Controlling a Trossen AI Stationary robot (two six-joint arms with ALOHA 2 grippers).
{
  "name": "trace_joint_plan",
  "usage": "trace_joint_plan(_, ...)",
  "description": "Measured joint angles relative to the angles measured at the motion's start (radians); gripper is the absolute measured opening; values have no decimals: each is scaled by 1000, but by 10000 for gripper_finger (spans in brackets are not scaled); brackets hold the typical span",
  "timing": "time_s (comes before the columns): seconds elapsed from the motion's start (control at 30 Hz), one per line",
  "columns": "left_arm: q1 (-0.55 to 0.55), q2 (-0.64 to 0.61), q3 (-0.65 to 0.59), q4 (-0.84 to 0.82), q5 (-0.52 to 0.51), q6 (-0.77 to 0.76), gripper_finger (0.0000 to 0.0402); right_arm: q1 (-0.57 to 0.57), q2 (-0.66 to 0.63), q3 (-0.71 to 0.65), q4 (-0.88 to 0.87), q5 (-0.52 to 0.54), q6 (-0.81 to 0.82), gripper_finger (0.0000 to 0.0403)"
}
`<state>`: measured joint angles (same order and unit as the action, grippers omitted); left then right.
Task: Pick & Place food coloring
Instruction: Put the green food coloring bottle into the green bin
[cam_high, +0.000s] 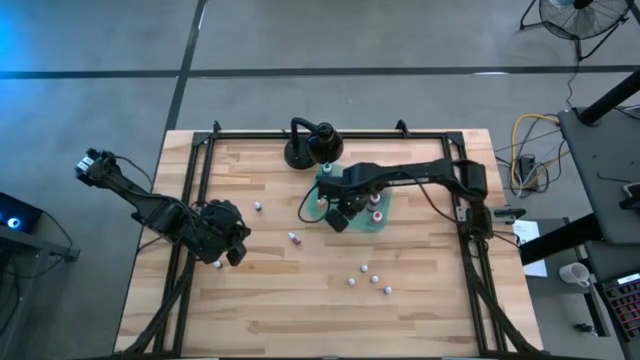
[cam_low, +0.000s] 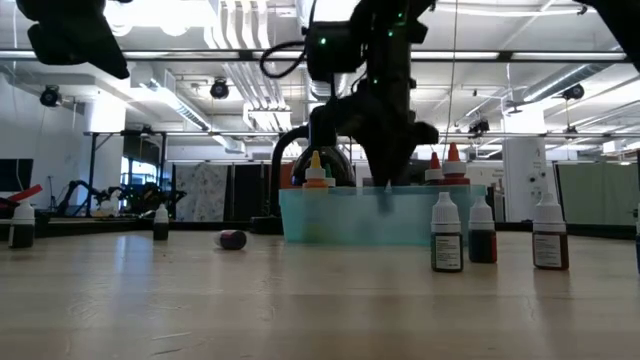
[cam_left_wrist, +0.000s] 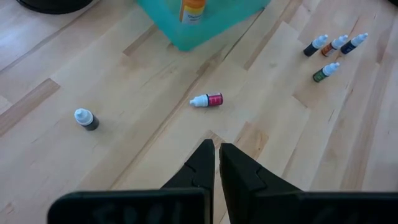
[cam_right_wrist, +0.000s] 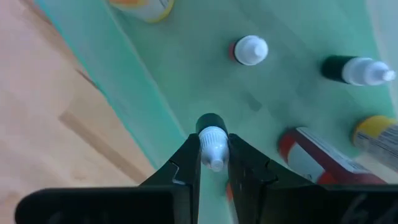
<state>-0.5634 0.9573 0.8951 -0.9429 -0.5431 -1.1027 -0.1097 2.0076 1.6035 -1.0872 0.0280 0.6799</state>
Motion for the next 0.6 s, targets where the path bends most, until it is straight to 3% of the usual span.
trace_joint_plan(0.6, 0, 0, 0, 0, 0, 0, 0, -4, 66, -2, 40, 17, -51, 86)
